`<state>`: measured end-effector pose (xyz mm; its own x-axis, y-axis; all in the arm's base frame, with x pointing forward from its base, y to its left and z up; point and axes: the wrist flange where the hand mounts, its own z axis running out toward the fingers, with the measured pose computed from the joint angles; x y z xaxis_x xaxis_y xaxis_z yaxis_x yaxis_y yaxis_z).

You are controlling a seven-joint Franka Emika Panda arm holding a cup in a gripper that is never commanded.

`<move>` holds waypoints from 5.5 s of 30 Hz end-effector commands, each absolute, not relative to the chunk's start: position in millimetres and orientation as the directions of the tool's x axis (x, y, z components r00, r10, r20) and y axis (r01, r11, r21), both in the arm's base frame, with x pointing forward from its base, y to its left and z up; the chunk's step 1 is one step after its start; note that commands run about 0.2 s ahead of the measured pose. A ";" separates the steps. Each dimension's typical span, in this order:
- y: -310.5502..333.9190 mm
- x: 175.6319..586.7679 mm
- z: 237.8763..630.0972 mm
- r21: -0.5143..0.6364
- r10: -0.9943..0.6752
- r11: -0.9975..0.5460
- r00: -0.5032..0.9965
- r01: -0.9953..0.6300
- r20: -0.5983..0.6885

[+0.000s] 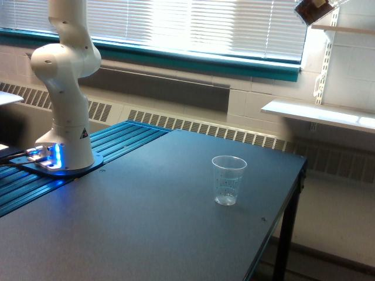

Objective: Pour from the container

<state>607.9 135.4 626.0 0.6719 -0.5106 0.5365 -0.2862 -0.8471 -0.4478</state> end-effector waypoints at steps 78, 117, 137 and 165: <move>-9.0 431.5 560.0 -0.279 -0.462 -0.883 0.589 -0.378 0.663; 21.1 414.5 441.3 -0.155 -0.389 -0.913 0.691 -0.378 0.609; 25.4 413.4 398.3 -0.096 -0.388 -0.906 0.718 -0.412 0.577; 31.1 412.6 363.5 0.019 -0.364 -0.894 0.750 -0.448 0.552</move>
<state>411.7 35.0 364.5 0.7744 -0.3160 0.5482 -0.3965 -0.9175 0.0311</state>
